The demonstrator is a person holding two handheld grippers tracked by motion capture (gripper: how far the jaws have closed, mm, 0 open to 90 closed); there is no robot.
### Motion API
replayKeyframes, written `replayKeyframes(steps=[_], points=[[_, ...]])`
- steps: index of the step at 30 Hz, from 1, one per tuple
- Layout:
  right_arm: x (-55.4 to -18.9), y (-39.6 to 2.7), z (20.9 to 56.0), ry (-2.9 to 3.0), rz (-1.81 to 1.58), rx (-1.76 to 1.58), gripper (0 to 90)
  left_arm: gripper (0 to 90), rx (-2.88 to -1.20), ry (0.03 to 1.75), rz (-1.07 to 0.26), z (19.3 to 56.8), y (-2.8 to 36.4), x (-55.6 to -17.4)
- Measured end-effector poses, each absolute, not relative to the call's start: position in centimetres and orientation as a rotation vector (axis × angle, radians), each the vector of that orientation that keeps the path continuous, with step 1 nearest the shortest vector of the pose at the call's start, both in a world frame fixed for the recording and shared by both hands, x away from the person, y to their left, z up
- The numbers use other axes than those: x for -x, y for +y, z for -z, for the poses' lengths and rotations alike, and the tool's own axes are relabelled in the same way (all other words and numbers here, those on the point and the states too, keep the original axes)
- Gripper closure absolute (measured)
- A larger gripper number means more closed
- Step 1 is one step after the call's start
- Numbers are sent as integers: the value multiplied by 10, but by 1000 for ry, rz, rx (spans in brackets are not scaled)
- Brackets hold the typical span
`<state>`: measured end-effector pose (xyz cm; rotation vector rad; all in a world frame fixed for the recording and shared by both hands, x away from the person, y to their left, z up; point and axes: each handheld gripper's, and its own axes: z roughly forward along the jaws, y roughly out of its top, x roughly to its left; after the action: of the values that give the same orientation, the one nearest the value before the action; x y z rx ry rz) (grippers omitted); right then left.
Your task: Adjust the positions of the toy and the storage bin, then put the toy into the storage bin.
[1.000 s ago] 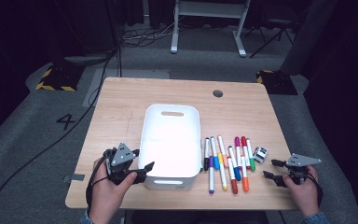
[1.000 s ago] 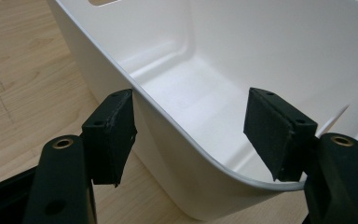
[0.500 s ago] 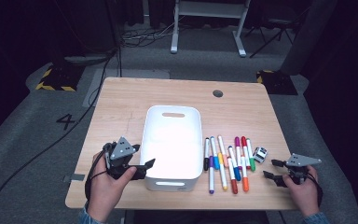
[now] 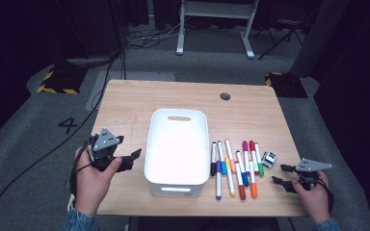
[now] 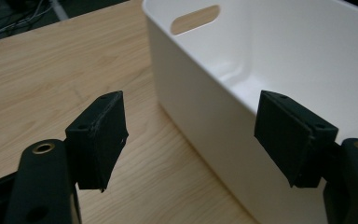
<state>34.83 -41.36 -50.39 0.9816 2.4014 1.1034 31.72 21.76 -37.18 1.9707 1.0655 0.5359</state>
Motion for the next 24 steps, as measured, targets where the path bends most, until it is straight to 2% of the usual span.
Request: replayKeyframes(steps=[8, 13, 17, 24], points=[[-348, -414, 504, 2402, -1102, -982, 312, 231, -2009, 1134, -560, 405, 237, -324], [-349, -414, 504, 2403, -1102, -982, 310, 214, -1990, 1205, -527, 432, 241, -329], [-347, -412, 504, 2367, -1075, -1037, 261, 212, -2077, 1274, -473, 463, 243, -339], [-344, -409, 504, 2339, -1062, -1082, 262, 192, -2091, 1345, -437, 487, 252, -343]])
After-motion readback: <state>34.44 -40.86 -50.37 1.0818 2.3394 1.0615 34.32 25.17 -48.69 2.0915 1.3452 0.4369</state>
